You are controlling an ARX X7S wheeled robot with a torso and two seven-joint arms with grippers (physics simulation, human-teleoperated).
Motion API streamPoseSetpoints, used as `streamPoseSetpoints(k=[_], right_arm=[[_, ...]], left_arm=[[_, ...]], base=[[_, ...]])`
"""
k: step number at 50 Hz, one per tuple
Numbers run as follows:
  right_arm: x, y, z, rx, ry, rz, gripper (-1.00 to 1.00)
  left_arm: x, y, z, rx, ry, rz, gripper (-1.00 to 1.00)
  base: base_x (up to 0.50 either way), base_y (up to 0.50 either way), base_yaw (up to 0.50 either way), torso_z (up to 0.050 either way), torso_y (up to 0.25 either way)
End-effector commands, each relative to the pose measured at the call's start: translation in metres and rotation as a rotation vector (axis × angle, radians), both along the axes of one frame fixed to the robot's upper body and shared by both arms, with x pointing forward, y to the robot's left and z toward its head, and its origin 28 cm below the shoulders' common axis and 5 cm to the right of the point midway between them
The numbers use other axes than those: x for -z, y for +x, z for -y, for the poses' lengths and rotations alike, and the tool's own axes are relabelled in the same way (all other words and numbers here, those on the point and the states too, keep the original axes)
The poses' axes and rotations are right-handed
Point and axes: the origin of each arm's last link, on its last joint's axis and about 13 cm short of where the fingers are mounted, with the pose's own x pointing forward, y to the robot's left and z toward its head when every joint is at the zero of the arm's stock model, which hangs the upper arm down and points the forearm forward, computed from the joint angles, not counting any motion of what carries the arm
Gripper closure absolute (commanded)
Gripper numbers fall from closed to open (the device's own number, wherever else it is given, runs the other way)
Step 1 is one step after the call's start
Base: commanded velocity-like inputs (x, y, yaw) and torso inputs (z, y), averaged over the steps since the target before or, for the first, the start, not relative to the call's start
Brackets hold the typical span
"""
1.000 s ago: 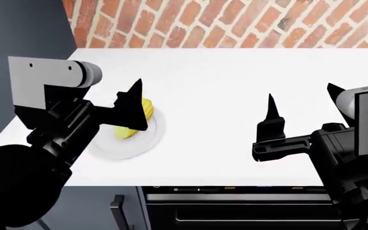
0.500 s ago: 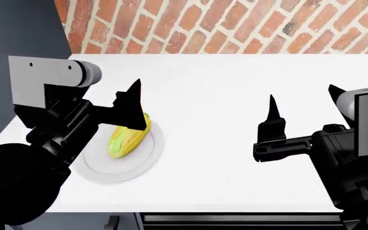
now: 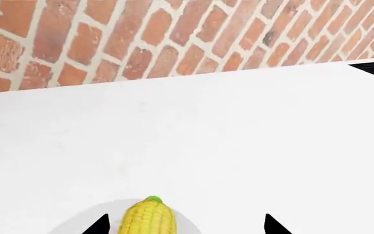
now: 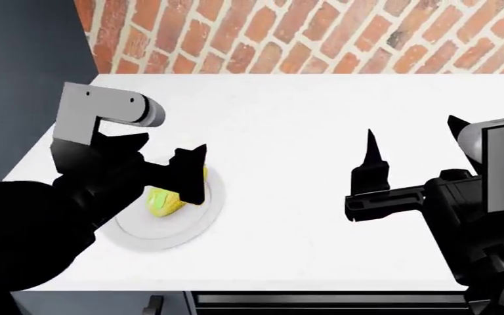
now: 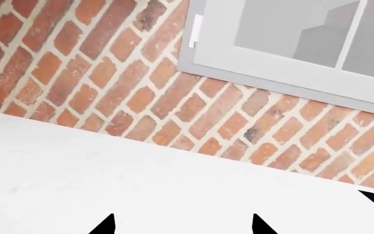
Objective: Place the corn on the rack of the oven.
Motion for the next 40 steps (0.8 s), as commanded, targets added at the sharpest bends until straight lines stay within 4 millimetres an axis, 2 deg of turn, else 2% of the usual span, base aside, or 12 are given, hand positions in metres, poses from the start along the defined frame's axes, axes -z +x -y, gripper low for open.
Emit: streamPoseSetpoints(k=[1,5,16,24,40], right_arm=[[0.0,0.001,-0.001,-0.009,0.0,-0.001,-1.0],[-0.001,0.001,-0.002,-0.017,-0.004,0.002,-1.0],[0.0,0.005,-0.005,-0.031,-0.006,-0.005,-1.0],[0.001,0.006,-0.005,-0.028,-0.006,-0.009,-1.0],[0.007,0.005,-0.002,-0.02,0.009,-0.011,-1.0]], left_arm=[[0.006,-0.001,-0.004,0.018,0.01,-0.137,-1.0],[0.003,-0.005,-0.005,-0.007,-0.023,-0.159,-1.0],[0.012,-0.016,-0.003,-0.083,-0.094,-0.236,-1.0],[0.012,-0.009,-0.003,-0.14,-0.104,-0.249,-1.0],[0.012,0.011,0.007,-0.146,-0.043,-0.246,-1.0]], base=[[0.0,0.0,0.0,0.0,0.0],[0.0,0.0,0.0,0.0,0.0],[0.0,0.0,0.0,0.0,0.0],[0.0,0.0,0.0,0.0,0.0],[0.0,0.0,0.0,0.0,0.0]])
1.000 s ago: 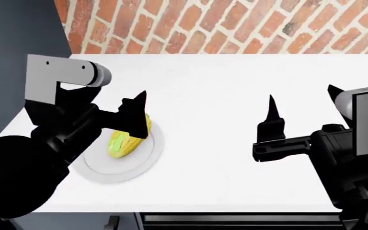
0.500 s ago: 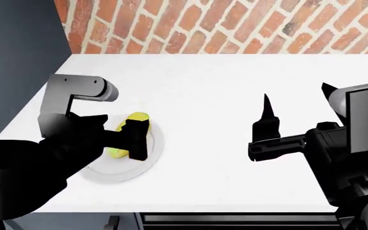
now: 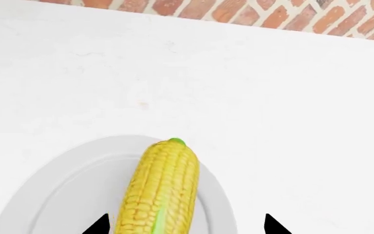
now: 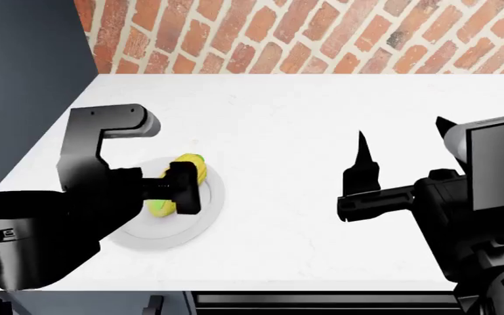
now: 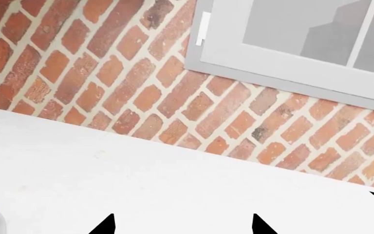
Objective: Place the corn on the rack of the oven.
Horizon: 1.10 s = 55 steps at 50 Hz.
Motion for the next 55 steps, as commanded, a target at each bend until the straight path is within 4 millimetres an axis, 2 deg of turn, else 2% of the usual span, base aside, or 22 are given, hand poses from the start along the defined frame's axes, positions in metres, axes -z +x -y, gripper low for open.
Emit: streamPoseSetpoints(k=[1,14,26,39,55], right_arm=[[0.004,0.001,0.002,0.004,0.009,-0.004,-1.0],[0.006,0.003,0.003,0.007,0.012,-0.01,-1.0],[0.007,0.003,0.003,0.008,0.011,-0.014,-1.0],[0.009,0.004,0.003,0.008,0.015,-0.01,-1.0],[0.011,0.007,0.004,0.01,0.017,-0.016,-1.0]], left_arm=[[0.001,0.011,0.005,-0.012,0.033,-0.013,-1.0],[0.0,0.018,0.006,-0.018,0.122,-0.01,-1.0],[-0.006,0.012,0.004,0.006,0.174,-0.037,-1.0],[0.007,0.014,0.003,0.007,0.213,-0.088,-1.0],[0.011,0.02,0.002,-0.01,0.218,-0.081,-1.0]], base=[[0.0,0.0,0.0,0.0,0.0],[0.0,0.0,0.0,0.0,0.0],[0.0,0.0,0.0,0.0,0.0],[0.0,0.0,0.0,0.0,0.0],[0.0,0.0,0.0,0.0,0.0]])
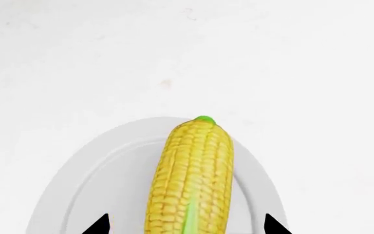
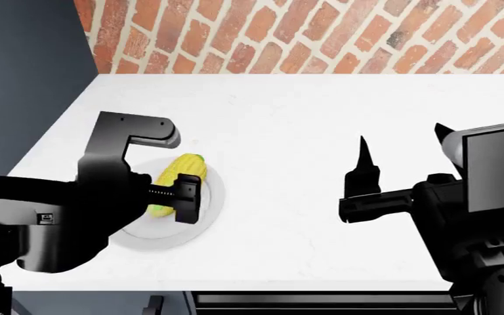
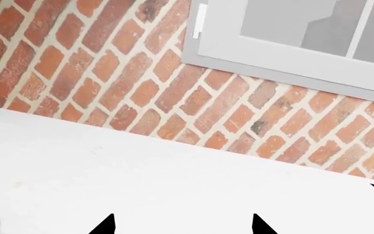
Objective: Place the corn on the rack of the oven.
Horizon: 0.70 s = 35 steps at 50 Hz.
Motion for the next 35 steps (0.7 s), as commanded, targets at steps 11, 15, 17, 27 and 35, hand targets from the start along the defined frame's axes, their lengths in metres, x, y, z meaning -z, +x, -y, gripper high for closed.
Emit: streamPoseSetpoints(k=[11,15,17,27,35], right_arm=[[0.004,0.003,0.002,0.004,0.005,-0.008,-1.0],[0.006,0.003,0.002,0.003,0.008,-0.009,-1.0],[0.006,0.003,0.003,0.004,0.009,-0.009,-1.0],[0.008,0.003,0.003,0.005,0.013,-0.011,-1.0],[0.008,0.003,0.003,0.005,0.009,-0.015,-1.0]], left_arm=[[0.009,0.006,0.001,-0.003,0.032,-0.021,-1.0],[0.009,0.006,0.002,0.0,0.039,-0.025,-1.0],[0.01,0.006,0.002,0.002,0.045,-0.026,-1.0],[0.012,0.006,0.003,0.007,0.051,-0.028,-1.0],[0.016,0.007,0.004,0.012,0.058,-0.041,-1.0]], base=[[0.0,0.0,0.0,0.0,0.0],[0.0,0.0,0.0,0.0,0.0],[0.0,0.0,0.0,0.0,0.0],[0.0,0.0,0.0,0.0,0.0],[0.0,0.0,0.0,0.0,0.0]])
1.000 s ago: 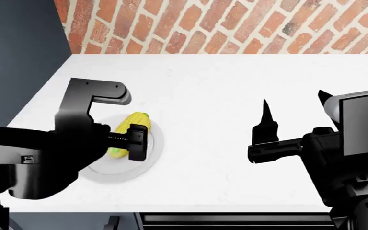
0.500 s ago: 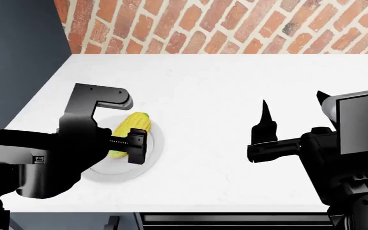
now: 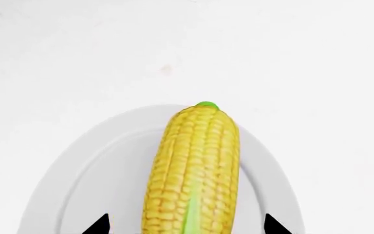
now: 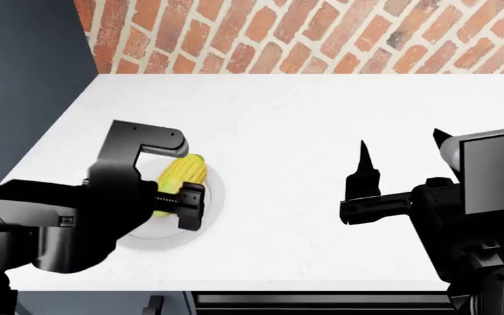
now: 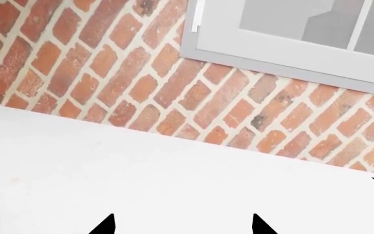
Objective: Place the corn on the rack of the oven.
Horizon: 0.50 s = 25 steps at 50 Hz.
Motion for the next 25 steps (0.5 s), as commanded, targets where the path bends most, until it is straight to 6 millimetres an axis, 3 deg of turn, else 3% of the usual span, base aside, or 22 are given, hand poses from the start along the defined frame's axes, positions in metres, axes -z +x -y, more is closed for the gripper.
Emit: streamPoseSetpoints(k=[1,25], right_arm=[[0.0013,0.0003,0.0003,0.001,-0.002,-0.005,-1.0],[0.0033,0.0028,0.0005,0.001,-0.003,-0.011,-1.0]], left_arm=[[0.0048,0.0012,0.0005,0.005,0.011,-0.013,-1.0],[0.0105,0.0037,0.0009,0.005,0.012,-0.024,-1.0]], base=[[0.0,0.0,0.0,0.0,0.0],[0.0,0.0,0.0,0.0,0.0]])
